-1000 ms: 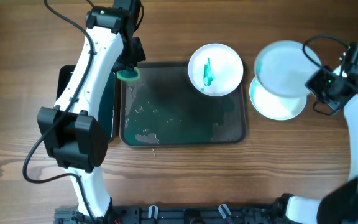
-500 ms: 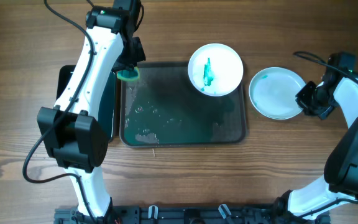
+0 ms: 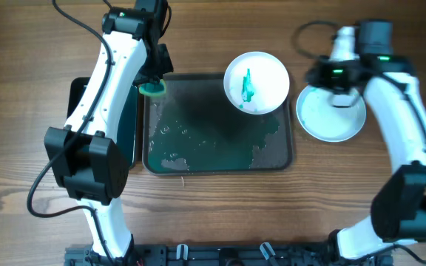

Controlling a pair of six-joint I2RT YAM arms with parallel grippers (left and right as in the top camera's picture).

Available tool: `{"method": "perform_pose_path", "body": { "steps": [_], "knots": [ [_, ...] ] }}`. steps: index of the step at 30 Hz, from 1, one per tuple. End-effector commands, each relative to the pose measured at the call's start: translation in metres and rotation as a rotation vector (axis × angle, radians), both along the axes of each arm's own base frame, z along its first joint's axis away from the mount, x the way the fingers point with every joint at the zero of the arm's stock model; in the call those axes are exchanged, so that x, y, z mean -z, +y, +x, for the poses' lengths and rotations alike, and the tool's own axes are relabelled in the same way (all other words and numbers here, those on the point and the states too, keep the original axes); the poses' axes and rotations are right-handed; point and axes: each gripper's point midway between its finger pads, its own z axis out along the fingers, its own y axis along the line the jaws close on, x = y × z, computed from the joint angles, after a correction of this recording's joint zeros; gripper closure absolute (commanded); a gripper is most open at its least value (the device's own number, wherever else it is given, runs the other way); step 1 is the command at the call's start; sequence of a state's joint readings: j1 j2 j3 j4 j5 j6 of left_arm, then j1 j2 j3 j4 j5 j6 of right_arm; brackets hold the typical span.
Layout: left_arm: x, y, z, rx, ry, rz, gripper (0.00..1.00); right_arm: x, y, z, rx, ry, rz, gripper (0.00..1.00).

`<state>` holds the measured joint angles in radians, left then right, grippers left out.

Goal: Clean dirty plates on tray and stack at the side
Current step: 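Move the right gripper to the last plate's rim and drag it center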

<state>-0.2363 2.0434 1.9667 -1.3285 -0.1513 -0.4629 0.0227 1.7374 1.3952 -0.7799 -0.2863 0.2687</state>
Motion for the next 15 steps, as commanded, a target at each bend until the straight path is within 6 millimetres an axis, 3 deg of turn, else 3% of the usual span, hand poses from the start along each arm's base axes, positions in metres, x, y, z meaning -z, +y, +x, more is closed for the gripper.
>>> {"method": "perform_pose_path", "body": {
  "steps": [1, 3, 15],
  "knots": [
    [-0.004, -0.002, 0.002, -0.013, -0.015, -0.012, 0.96, 0.033, 0.026, -0.002, 0.104, 0.116, -0.016, 0.69],
    [-0.004, -0.002, 0.002, -0.013, -0.015, -0.012, 0.96, 0.046, 0.036, -0.006, 0.127, 0.161, -0.017, 0.72],
    [-0.004, -0.002, 0.002, -0.013, -0.015, -0.012, 0.96, 0.123, 0.038, -0.025, 0.161, 0.372, -0.079, 0.75]
  ]
}}
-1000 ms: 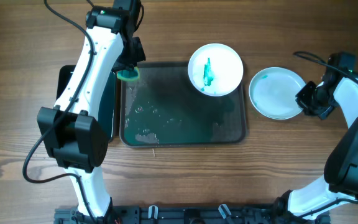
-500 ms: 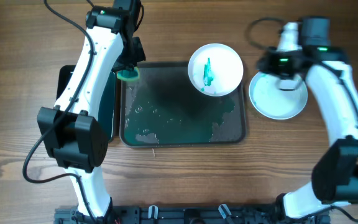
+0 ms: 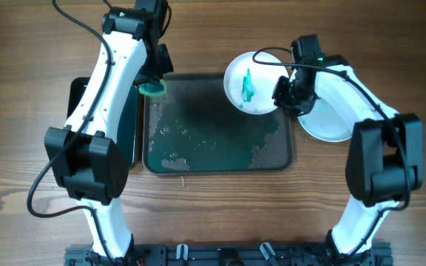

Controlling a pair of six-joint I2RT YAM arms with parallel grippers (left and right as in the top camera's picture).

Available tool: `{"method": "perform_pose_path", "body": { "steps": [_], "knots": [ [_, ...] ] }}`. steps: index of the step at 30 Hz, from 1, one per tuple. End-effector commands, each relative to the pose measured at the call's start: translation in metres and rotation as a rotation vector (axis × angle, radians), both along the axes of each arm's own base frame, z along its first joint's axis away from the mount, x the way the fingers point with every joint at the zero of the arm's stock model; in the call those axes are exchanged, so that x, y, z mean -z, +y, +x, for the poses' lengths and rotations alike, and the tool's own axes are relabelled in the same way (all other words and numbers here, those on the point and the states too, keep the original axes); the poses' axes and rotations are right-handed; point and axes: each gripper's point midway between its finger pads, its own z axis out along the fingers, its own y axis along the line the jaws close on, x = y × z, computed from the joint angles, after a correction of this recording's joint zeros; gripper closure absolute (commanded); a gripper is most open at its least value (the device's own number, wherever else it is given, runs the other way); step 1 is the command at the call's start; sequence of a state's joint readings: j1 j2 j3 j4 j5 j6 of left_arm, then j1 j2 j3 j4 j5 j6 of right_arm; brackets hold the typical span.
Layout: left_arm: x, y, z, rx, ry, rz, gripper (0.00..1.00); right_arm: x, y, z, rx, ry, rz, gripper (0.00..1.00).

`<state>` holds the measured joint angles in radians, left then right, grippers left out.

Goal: Clean dirty plates on tray and stack at the side
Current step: 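Move the right gripper to the last plate's rim and drag it center, then scrub the last plate with the sponge while the right gripper holds rim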

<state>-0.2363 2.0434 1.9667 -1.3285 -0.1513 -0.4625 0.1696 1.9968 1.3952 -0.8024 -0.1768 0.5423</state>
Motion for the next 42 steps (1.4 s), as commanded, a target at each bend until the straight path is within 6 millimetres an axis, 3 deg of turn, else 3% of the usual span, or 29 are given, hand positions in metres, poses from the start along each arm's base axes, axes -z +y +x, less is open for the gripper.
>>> {"method": "perform_pose_path", "body": {
  "steps": [1, 6, 10, 13, 17, 19, 22, 25, 28, 37, 41, 42],
  "knots": [
    [-0.004, -0.002, 0.002, -0.013, -0.015, -0.012, 0.96, 0.016, -0.002, -0.002, 0.012, 0.035, -0.024, 0.75],
    [-0.004, -0.002, 0.002, -0.014, -0.016, -0.012, 0.96, 0.015, 0.009, 0.004, -0.073, -0.012, -0.03, 0.8],
    [-0.004, -0.002, 0.002, -0.013, -0.015, -0.012, 0.96, 0.016, 0.028, -0.008, -0.149, 0.009, -0.021, 0.96],
    [-0.004, -0.002, 0.002, -0.013, -0.015, -0.012, 0.96, 0.011, 0.056, -0.027, -0.264, 0.033, 0.004, 0.96],
    [-0.004, -0.002, 0.002, -0.013, -0.015, -0.012, 0.96, -0.012, 0.087, -0.042, -0.349, -0.002, 0.012, 0.94],
    [-0.004, -0.002, 0.002, -0.014, -0.015, -0.012, 0.96, -0.017, 0.09, -0.043, -0.366, -0.015, 0.013, 0.79],
    [-0.004, -0.002, 0.002, -0.014, -0.015, -0.012, 0.96, -0.017, 0.09, -0.036, -0.474, -0.069, 0.003, 0.67],
    [-0.004, -0.002, 0.002, -0.013, -0.016, -0.012, 0.96, -0.022, 0.1, -0.013, -0.685, -0.225, -0.016, 0.6],
    [-0.004, -0.002, 0.003, -0.014, -0.016, -0.012, 0.96, -0.021, 0.108, 0.003, -0.742, -0.308, -0.018, 0.57],
    [-0.004, -0.002, 0.002, -0.013, -0.016, -0.013, 0.96, 0.016, 0.121, 0.011, -0.683, -0.277, 0.045, 0.62],
    [-0.004, -0.002, 0.001, -0.013, -0.011, -0.011, 0.96, 0.025, 0.12, 0.008, -0.63, -0.236, 0.057, 0.7],
    [-0.004, -0.002, 0.001, -0.013, -0.009, -0.011, 0.96, 0.025, 0.12, 0.007, -0.612, -0.227, 0.06, 0.76]
  ]
}}
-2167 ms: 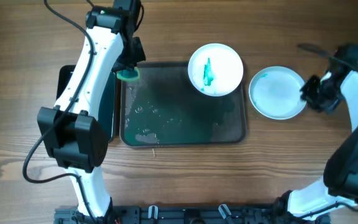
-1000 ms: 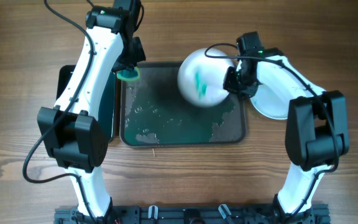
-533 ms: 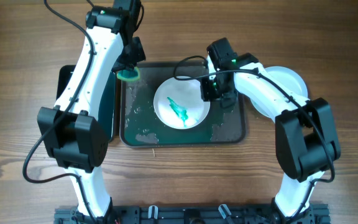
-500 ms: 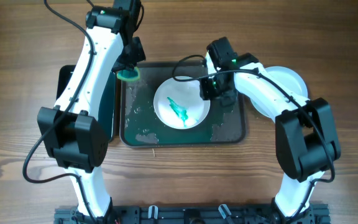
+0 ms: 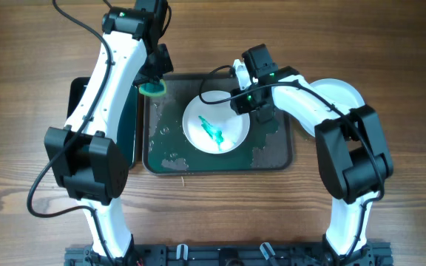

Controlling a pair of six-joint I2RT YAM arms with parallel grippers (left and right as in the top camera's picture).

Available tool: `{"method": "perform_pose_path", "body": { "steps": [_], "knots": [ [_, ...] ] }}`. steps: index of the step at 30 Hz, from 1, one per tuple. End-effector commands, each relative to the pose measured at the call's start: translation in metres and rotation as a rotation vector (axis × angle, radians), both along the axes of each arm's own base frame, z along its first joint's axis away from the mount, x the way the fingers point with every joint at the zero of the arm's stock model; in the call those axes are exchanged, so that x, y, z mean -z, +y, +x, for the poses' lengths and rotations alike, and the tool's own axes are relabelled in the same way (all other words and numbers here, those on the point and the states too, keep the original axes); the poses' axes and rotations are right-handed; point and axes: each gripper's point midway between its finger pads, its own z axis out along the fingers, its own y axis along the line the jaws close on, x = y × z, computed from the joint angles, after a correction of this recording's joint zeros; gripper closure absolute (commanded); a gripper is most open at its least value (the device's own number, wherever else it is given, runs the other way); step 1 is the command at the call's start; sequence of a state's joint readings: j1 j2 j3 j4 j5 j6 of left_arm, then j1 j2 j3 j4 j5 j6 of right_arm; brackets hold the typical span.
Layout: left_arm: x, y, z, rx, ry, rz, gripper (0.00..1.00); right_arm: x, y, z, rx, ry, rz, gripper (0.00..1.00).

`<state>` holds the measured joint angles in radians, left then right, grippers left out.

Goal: Clean dirty plates on tray and stack at the side
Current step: 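Scrub the last plate with the sponge while the right gripper holds rim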

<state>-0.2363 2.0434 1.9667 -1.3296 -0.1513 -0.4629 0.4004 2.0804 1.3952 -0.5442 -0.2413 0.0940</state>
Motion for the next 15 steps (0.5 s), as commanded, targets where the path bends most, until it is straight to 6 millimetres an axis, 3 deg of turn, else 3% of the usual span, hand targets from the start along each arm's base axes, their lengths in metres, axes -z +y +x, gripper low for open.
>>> {"method": "perform_pose_path", "body": {
  "steps": [1, 3, 4, 5, 9, 12, 15],
  "knots": [
    [-0.004, -0.002, 0.001, -0.013, -0.008, -0.011, 0.96, 0.01, 0.001, -0.006, 0.08, 0.073, 0.024, 0.81],
    [-0.002, -0.002, -0.001, -0.013, 0.0, -0.009, 0.96, 0.012, -0.002, -0.013, 0.154, 0.129, 0.022, 0.94],
    [0.001, -0.004, -0.003, -0.011, 0.012, -0.02, 0.96, 0.014, -0.007, -0.017, 0.224, 0.165, 0.006, 0.96],
    [0.005, -0.006, -0.006, -0.008, 0.026, -0.037, 0.96, 0.017, -0.015, -0.022, 0.337, 0.213, -0.018, 0.96],
    [0.02, -0.016, -0.012, 0.002, 0.063, -0.087, 0.96, 0.02, -0.02, -0.033, 0.473, 0.297, -0.027, 0.96],
    [0.035, -0.028, -0.02, 0.018, 0.098, -0.128, 0.96, 0.02, -0.021, -0.032, 0.477, 0.296, -0.026, 0.96],
    [0.063, -0.055, -0.033, 0.065, 0.142, -0.2, 0.96, 0.02, -0.022, -0.032, 0.479, 0.297, -0.026, 0.96]
  ]
}}
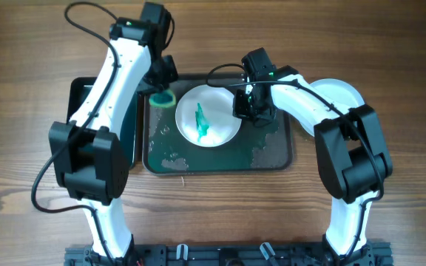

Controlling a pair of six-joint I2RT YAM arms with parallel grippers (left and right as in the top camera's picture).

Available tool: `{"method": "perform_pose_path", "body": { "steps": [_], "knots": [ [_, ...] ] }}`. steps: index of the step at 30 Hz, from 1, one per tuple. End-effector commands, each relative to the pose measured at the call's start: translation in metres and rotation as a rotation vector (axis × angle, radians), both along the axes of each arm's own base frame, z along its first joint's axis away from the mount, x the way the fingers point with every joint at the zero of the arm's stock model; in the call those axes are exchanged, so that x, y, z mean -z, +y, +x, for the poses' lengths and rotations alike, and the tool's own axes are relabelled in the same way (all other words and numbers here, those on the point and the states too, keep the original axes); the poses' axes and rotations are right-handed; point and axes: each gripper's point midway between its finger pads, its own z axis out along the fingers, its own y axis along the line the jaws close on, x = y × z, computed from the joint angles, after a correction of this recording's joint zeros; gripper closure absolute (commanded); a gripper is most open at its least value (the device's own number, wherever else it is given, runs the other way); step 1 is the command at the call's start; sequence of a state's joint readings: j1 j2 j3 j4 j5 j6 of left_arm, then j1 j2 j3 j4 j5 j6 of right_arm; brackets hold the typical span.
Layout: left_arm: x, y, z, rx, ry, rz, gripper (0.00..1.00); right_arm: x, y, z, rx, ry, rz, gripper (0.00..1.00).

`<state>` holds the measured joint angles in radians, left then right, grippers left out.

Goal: Clean dirty plates on tray and stack at the side
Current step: 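Scrub the last plate with the sponge while the right gripper holds rim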

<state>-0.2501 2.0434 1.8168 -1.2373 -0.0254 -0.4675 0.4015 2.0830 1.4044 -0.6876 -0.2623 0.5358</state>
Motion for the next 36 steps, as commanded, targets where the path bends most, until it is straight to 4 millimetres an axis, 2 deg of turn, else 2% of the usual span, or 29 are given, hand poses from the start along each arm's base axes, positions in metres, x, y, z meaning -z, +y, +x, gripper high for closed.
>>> {"method": "perform_pose_path", "body": {
  "steps": [1, 2, 4, 8, 10, 13, 16, 18, 20, 21, 22, 23, 25, 28, 30, 32, 34, 36],
  "knots": [
    [0.03, -0.041, -0.022, 0.057, 0.067, -0.116, 0.96, 0.013, -0.013, -0.002, 0.066, 0.034, -0.058, 0.96],
    [0.044, -0.057, -0.029, 0.088, 0.076, -0.146, 0.96, 0.012, -0.012, -0.004, 0.077, 0.047, -0.047, 0.96],
    [0.06, -0.074, -0.036, 0.131, 0.066, -0.155, 0.96, 0.012, -0.011, -0.007, 0.087, 0.064, -0.038, 0.96],
    [0.075, -0.092, -0.047, 0.113, 0.066, -0.161, 0.96, 0.012, -0.012, -0.007, 0.102, 0.072, -0.04, 0.96],
    [0.082, -0.093, -0.053, 0.097, 0.066, -0.132, 0.96, 0.012, -0.012, -0.007, 0.097, 0.07, -0.04, 0.96],
    [0.093, -0.082, -0.055, 0.066, 0.048, -0.054, 0.96, 0.013, -0.013, -0.008, 0.052, 0.057, -0.048, 0.96],
    [0.103, -0.079, -0.057, 0.062, 0.047, -0.05, 0.96, 0.013, -0.015, -0.009, 0.052, 0.059, -0.058, 0.96],
    [0.102, -0.083, -0.055, 0.092, 0.039, -0.071, 0.96, 0.013, -0.014, -0.008, 0.049, 0.057, -0.058, 0.95],
    [0.099, -0.107, -0.054, 0.252, 0.027, -0.189, 0.96, 0.013, -0.014, -0.008, 0.035, 0.052, -0.058, 0.96],
    [0.092, -0.13, -0.057, 0.402, 0.016, -0.311, 0.96, 0.013, -0.015, -0.008, 0.03, 0.05, -0.06, 0.96],
    [0.087, -0.144, -0.06, 0.5, 0.001, -0.391, 0.96, 0.013, -0.015, -0.008, 0.029, 0.049, -0.063, 0.95],
    [0.086, -0.144, -0.056, 0.515, -0.015, -0.388, 0.96, 0.014, -0.015, -0.008, 0.03, 0.049, -0.066, 0.96],
    [0.092, -0.125, -0.043, 0.416, -0.04, -0.275, 0.96, 0.016, -0.016, -0.01, 0.03, 0.053, -0.067, 0.96],
    [0.098, -0.067, -0.021, 0.152, -0.09, -0.009, 0.96, 0.023, -0.018, -0.014, 0.033, 0.058, -0.068, 0.96],
    [0.096, -0.03, -0.017, 0.02, -0.106, 0.137, 0.96, 0.023, -0.018, -0.014, 0.033, 0.057, -0.068, 0.96],
    [0.095, -0.005, -0.02, -0.061, -0.096, 0.223, 0.96, 0.023, -0.018, -0.014, 0.033, 0.057, -0.067, 0.96],
    [0.094, 0.008, -0.026, -0.103, -0.072, 0.257, 0.96, 0.023, -0.018, -0.014, 0.033, 0.057, -0.067, 0.96],
    [0.096, 0.004, -0.032, -0.098, -0.041, 0.225, 0.96, 0.023, -0.016, -0.015, 0.031, 0.061, -0.059, 0.96]
  ]
}}
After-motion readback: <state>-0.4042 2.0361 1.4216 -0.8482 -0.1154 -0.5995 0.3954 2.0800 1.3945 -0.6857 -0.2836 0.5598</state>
